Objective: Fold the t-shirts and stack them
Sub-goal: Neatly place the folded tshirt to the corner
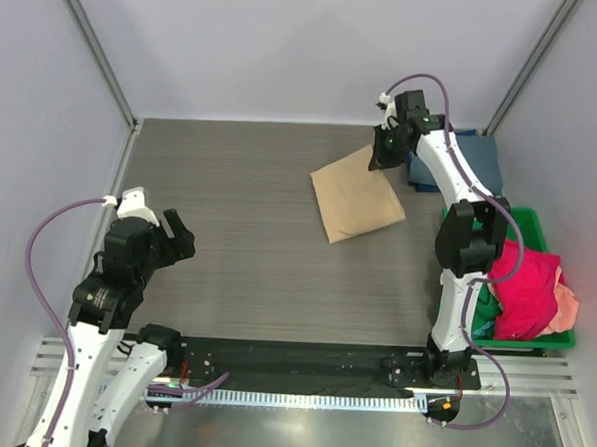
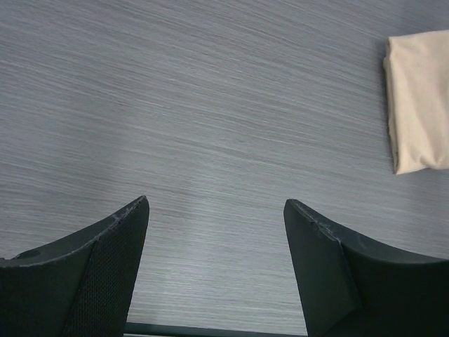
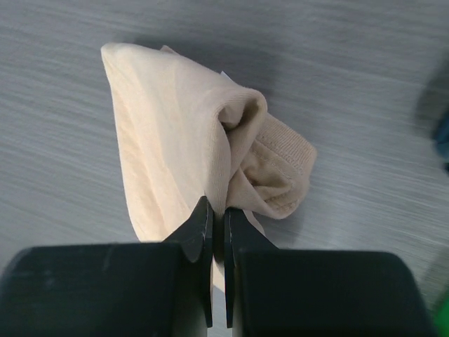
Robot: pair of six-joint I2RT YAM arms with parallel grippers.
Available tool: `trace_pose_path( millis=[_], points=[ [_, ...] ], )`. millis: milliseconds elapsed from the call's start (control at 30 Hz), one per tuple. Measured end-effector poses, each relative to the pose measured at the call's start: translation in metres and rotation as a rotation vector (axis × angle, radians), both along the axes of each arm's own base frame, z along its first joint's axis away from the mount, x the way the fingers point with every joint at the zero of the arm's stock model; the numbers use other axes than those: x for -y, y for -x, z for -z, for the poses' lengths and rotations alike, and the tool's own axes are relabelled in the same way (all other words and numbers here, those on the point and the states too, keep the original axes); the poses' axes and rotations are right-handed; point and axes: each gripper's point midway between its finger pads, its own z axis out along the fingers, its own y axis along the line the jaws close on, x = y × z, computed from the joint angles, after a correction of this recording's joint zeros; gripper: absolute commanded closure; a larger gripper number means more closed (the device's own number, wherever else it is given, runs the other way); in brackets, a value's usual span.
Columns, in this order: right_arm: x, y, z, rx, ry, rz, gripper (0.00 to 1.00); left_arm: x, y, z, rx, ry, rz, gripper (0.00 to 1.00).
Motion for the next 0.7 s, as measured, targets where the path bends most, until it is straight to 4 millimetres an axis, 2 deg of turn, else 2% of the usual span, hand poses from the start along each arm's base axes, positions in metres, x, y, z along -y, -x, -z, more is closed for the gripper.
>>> trace_pose_path(
  millis=[167,433,700],
  points=[
    [0.035,-0.020,-0.028,0.089,0.063,0.063,0.99,0.000,-0.001,0.000,0.000,0.000,0.000,0.22],
    [0.086,-0.051,-0.093,0.278,0.156,0.160,0.99,0.002,-0.003,0.004,-0.014,0.001,0.007,0.22],
    [0.121,-0.060,-0.131,0.370,0.175,0.214,0.99,0.003,-0.005,0.007,-0.029,0.000,0.011,0.22]
  ],
)
